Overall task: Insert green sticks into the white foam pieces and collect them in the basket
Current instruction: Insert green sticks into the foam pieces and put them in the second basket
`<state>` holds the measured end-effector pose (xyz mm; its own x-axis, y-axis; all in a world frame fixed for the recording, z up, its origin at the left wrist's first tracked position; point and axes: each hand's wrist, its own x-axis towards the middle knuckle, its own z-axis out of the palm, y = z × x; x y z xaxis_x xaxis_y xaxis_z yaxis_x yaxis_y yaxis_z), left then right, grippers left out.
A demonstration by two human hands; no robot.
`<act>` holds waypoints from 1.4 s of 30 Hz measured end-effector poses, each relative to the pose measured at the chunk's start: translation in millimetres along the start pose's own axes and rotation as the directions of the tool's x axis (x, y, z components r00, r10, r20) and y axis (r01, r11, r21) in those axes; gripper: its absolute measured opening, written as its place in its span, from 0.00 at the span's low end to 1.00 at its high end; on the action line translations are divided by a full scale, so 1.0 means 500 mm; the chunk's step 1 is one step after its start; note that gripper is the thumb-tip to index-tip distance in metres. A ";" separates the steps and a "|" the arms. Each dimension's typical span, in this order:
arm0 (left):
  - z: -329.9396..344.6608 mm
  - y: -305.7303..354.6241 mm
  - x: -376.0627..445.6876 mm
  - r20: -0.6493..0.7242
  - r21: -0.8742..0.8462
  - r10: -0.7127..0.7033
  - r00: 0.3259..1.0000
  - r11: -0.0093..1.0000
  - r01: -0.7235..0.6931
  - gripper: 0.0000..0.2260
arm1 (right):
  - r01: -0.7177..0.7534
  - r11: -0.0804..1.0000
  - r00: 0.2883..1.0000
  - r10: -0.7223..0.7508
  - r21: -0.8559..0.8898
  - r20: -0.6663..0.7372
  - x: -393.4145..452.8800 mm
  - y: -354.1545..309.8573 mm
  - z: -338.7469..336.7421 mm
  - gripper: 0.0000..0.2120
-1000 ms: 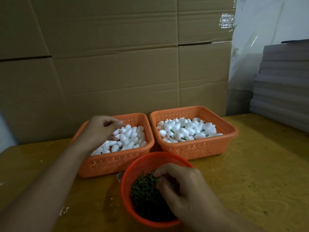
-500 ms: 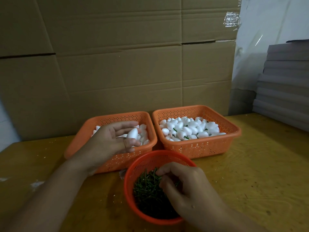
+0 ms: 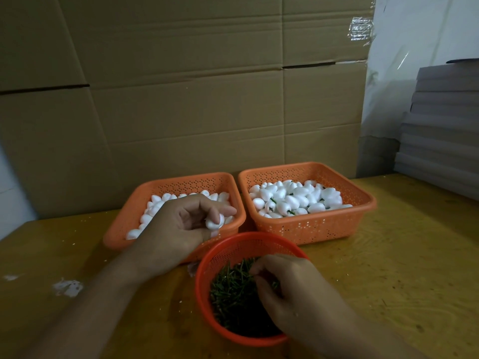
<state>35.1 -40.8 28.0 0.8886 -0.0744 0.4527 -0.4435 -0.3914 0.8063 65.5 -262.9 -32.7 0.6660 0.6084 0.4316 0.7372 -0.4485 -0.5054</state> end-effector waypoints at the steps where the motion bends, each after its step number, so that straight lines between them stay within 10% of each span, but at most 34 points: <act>1: 0.001 -0.001 0.000 0.001 0.007 0.005 1.000 1.000 -0.005 0.14 | 0.005 1.000 1.000 -0.005 -0.013 0.004 0.000 0.001 0.000 0.11; 8: 0.007 0.021 0.005 -0.039 -0.199 -0.149 0.988 0.970 0.138 0.14 | 0.031 0.998 0.999 -0.029 -0.052 0.024 0.004 0.003 -0.006 0.11; 18: 0.013 0.035 0.008 0.238 -0.611 -0.452 0.860 0.618 0.494 0.21 | 0.024 0.996 0.994 -0.015 -0.083 0.113 0.002 0.001 -0.009 0.15; 29: 0.011 0.029 0.005 0.238 -0.582 -0.421 0.875 0.660 0.475 0.19 | 0.020 0.978 0.922 0.061 -0.205 0.381 0.036 -0.007 -0.011 0.13; 42: 0.007 0.029 0.002 0.229 -0.557 -0.411 0.882 0.688 0.465 0.15 | -0.023 1.000 0.998 0.024 -0.009 0.052 0.032 0.003 -0.007 0.03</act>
<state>29.7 -49.9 38.7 0.9932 -0.1145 -0.0193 0.0428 0.2067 0.9775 77.8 -256.2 -24.1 0.6766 0.6309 0.3798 0.7225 -0.4688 -0.5083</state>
